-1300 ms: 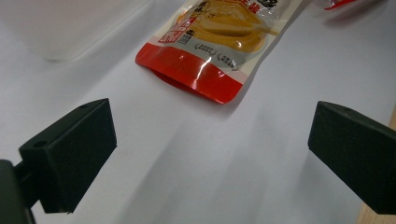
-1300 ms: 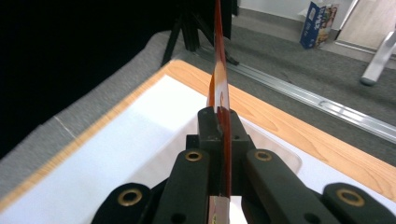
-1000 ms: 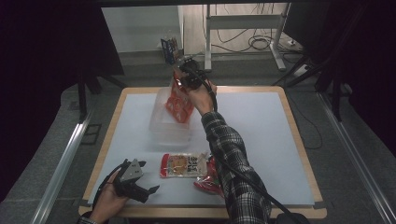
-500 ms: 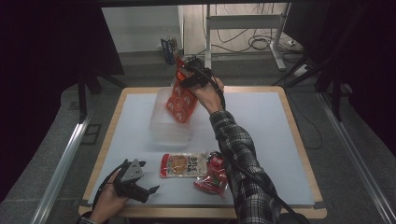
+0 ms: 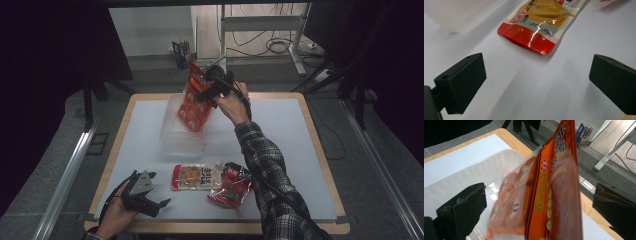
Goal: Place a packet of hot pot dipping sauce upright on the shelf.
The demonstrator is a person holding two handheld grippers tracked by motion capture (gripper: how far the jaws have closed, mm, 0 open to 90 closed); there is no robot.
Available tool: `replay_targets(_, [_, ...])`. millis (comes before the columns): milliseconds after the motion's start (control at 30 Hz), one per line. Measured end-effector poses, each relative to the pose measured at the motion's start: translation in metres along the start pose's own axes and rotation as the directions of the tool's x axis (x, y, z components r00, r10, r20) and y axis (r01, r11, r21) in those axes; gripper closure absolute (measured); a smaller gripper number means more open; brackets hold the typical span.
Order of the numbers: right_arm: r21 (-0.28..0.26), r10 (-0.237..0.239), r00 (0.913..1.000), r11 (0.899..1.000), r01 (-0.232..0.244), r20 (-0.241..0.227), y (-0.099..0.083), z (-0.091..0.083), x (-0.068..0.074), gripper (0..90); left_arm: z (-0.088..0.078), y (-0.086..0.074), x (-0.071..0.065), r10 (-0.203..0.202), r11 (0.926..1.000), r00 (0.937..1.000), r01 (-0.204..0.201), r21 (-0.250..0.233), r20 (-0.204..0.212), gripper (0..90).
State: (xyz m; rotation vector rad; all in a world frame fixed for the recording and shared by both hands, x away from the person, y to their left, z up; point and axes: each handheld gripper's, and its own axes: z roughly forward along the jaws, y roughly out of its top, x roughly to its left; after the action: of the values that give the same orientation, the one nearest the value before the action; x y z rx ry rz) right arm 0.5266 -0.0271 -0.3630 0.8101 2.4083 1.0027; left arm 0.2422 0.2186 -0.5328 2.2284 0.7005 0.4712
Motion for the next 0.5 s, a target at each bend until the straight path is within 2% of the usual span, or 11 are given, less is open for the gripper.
replay_targets(67, [-0.002,0.011,0.9999,1.000,-0.011,-0.012,-0.005,-0.006,-0.003,0.0,0.000,0.000,0.000,-0.002,1.0000,1.0000,0.002,-0.003,0.000,0.8])
replay_targets(200, [-0.011,0.009,0.9999,1.000,-0.009,-0.007,-0.012,-0.014,-0.005,0.0,0.000,0.000,0.000,0.002,1.0000,1.0000,-0.002,-0.006,0.003,0.7])
replay_targets(333, [-0.036,0.028,0.9995,0.999,-0.028,-0.018,-0.019,-0.021,-0.005,0.0,-0.001,0.000,-0.001,0.012,0.9995,0.9998,-0.011,-0.030,0.014,0.4])
replay_targets(367, [-0.049,0.038,0.9991,0.998,-0.039,-0.021,-0.024,-0.026,-0.006,0.0,-0.002,0.000,0.000,0.008,0.9987,0.9995,-0.006,-0.050,0.030,0.4])
replay_targets(500, [-0.046,0.049,0.9983,0.998,-0.050,-0.032,-0.034,-0.034,-0.004,0.0,-0.003,0.000,0.000,0.002,0.9984,0.9991,0.000,-0.056,0.042,0.5])
